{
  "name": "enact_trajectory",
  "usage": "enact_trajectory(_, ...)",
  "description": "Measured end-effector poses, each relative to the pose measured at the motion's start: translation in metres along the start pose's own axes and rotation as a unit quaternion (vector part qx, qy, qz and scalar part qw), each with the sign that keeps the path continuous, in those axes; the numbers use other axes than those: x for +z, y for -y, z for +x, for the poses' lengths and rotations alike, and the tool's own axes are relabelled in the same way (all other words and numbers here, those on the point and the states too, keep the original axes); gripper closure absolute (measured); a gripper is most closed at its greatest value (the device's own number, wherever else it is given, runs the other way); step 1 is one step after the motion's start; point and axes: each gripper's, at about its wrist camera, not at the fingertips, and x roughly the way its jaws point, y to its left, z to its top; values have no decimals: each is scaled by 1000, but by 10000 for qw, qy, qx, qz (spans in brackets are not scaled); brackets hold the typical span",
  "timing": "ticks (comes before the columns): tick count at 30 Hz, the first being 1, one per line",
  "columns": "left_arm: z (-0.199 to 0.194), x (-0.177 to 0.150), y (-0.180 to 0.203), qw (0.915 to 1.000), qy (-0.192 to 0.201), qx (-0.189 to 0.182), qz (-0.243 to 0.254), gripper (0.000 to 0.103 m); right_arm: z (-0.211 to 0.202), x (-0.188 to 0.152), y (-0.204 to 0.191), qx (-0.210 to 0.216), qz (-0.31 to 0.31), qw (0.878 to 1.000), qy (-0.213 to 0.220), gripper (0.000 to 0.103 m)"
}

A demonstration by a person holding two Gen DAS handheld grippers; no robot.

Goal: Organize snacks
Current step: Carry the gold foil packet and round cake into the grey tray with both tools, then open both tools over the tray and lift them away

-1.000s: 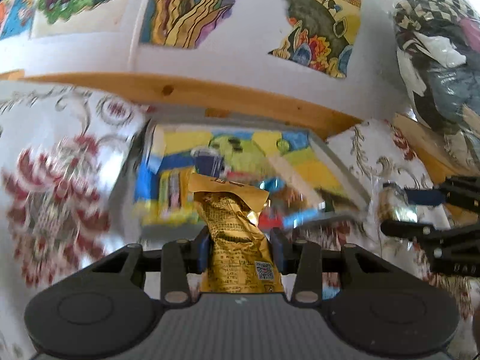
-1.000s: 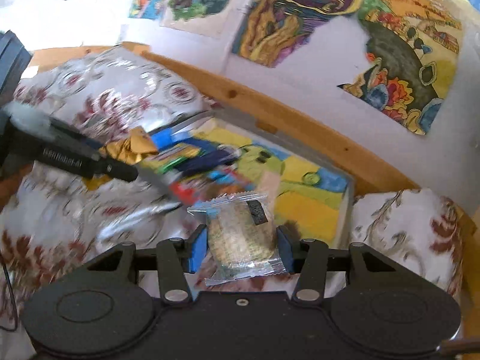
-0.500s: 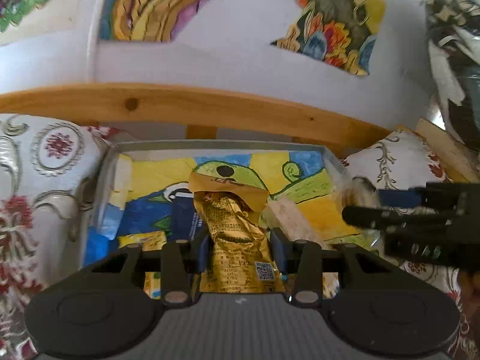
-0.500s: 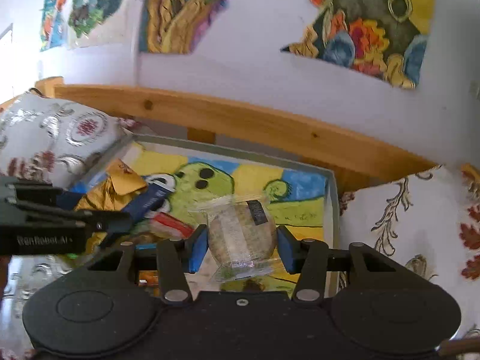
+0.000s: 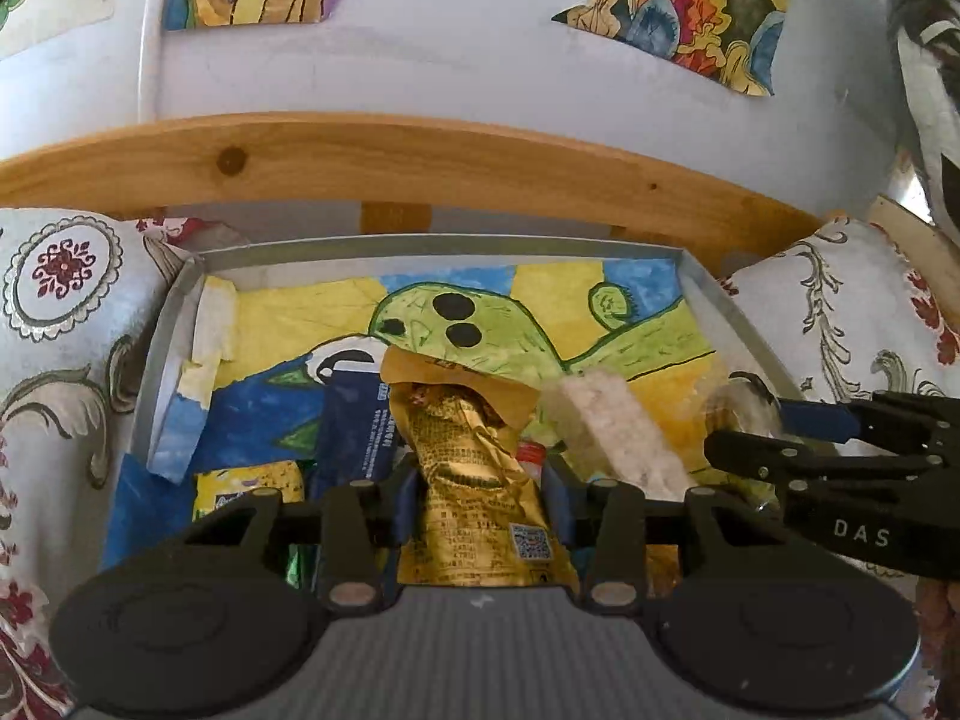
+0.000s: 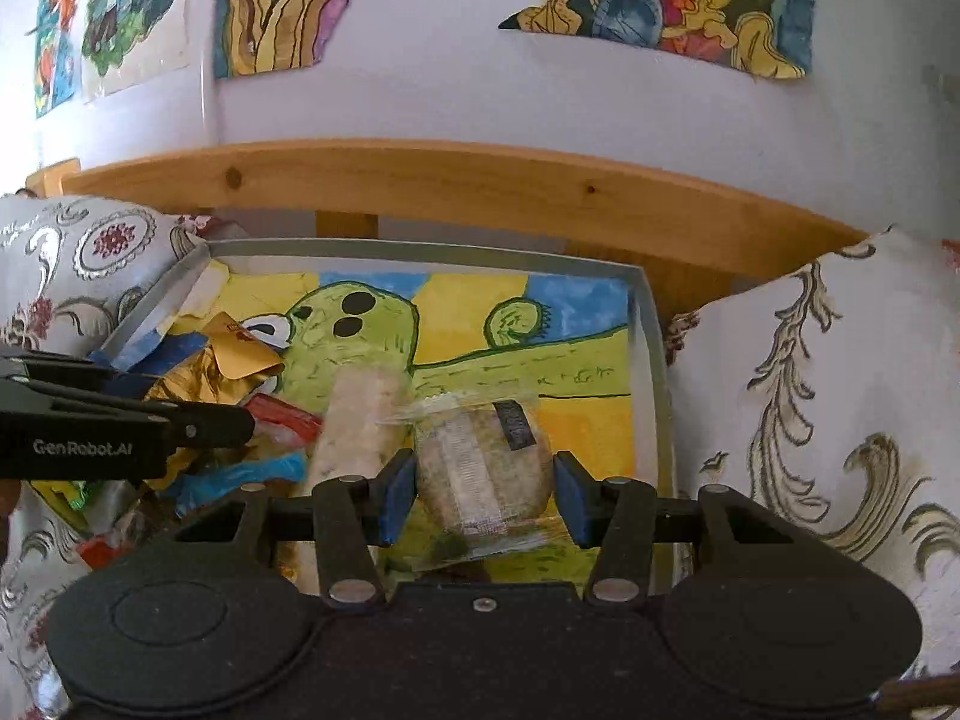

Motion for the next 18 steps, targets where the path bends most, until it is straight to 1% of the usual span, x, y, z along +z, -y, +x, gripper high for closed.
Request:
enact_trajectory(4, 1, 2, 0, 9998, -108, 159, -21, 51, -4, -1, -3, -29, -120, 9999, 90, 48)
enact_trajectory(5, 1, 2, 0, 9997, -130, 210, -22, 50, -6, -1, -3, -36, -121, 9999, 117, 42)
enact_trajectory(6, 0, 2, 0, 9995, -133, 270, -26, 45, -9, -1, -3, -43, -126, 9998, 146, 36)
enact_trajectory(7, -1, 2, 0, 9995, -123, 305, -22, 37, -11, -1, -2, -57, -131, 9997, 177, 33)
enact_trajectory(8, -4, 2, 0, 9993, -81, 360, -25, 32, -14, 0, -1, -76, -137, 9996, 225, 29)
enact_trajectory(9, -7, 2, 0, 9991, 0, 414, -23, 22, -18, 0, 0, -101, -136, 9995, 284, 26)
enact_trajectory(10, -11, 2, 1, 9988, 110, 485, -16, 17, -21, 0, 1, -127, -121, 9993, 335, 24)
enact_trajectory(12, -19, 3, 2, 9979, 265, 589, 29, 14, -31, 0, 4, -205, -87, 9984, 523, 17)
enact_trajectory(14, -25, 5, 4, 9970, 343, 692, 46, 9, -42, 0, 5, -301, -125, 9968, 729, 13)
enact_trajectory(15, -29, 5, 4, 9962, 418, 770, 31, 6, -49, -1, 5, -369, -165, 9953, 885, 9)
enact_trajectory(18, -43, 4, 7, 9942, 663, 843, -24, 3, -71, -7, 3, -516, -286, 9897, 1301, 3)
